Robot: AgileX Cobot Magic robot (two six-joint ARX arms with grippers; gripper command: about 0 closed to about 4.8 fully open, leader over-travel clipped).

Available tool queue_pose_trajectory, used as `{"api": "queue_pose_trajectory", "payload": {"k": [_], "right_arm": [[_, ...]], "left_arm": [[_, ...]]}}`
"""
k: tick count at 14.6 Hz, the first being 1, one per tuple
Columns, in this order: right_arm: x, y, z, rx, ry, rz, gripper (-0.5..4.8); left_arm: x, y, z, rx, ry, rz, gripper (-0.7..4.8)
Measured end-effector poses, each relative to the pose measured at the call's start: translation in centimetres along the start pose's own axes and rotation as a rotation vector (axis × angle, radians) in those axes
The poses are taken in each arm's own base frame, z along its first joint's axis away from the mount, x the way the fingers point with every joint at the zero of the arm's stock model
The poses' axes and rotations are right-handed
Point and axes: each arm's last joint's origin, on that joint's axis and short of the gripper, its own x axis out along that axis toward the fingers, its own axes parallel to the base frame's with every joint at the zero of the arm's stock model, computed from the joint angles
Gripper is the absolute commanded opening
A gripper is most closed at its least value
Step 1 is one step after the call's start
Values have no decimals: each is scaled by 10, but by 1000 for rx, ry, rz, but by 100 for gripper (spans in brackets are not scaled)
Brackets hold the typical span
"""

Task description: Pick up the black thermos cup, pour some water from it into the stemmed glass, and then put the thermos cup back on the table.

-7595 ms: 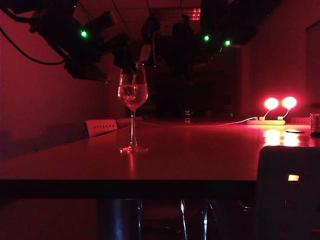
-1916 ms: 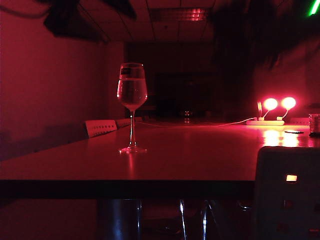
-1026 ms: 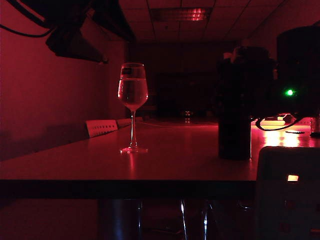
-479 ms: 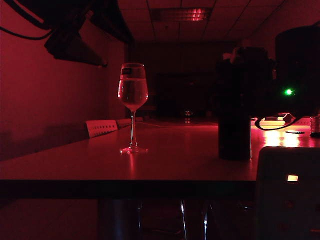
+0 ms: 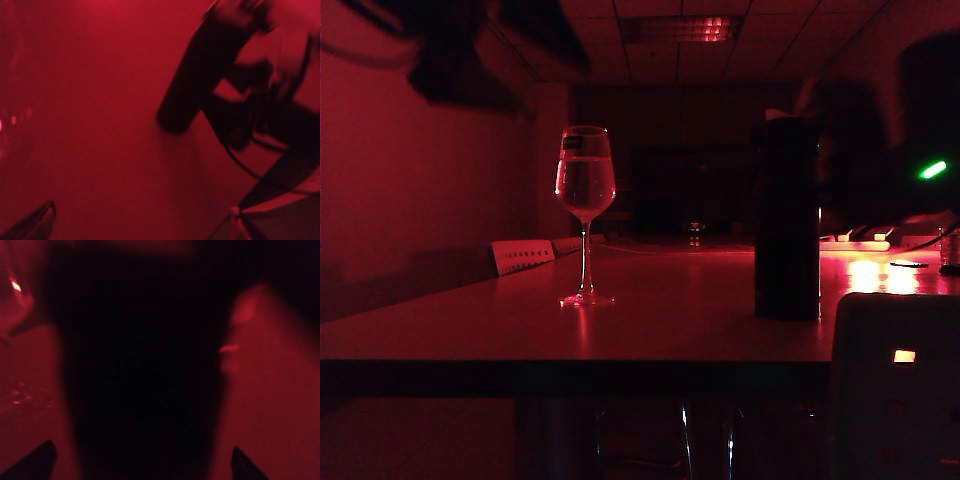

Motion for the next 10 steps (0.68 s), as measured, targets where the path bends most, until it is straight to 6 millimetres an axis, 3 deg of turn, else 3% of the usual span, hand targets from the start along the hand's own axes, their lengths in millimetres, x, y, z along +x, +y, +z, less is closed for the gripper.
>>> {"api": "queue_pose_trajectory", "payload": {"k": [2,4,6,7,9,10], "right_arm": [[-31,1,17,0,-46,9,479],[-59,3,48,-1,-126,54,479],[-89,5,80,18,-93,84,479],[-108,6,100,20,-99,97,434],[-150,7,138,17,-183,110,275],[-173,8,154,14,-223,110,209]], "left_arm": [[-22,-10,6,16,-38,-2,479],[-55,-24,14,51,-121,12,479],[-88,-39,20,93,-223,27,479],[-105,-46,19,105,-255,31,479],[-137,-60,15,132,-318,27,479],[-150,-66,10,132,-319,28,433]]}}
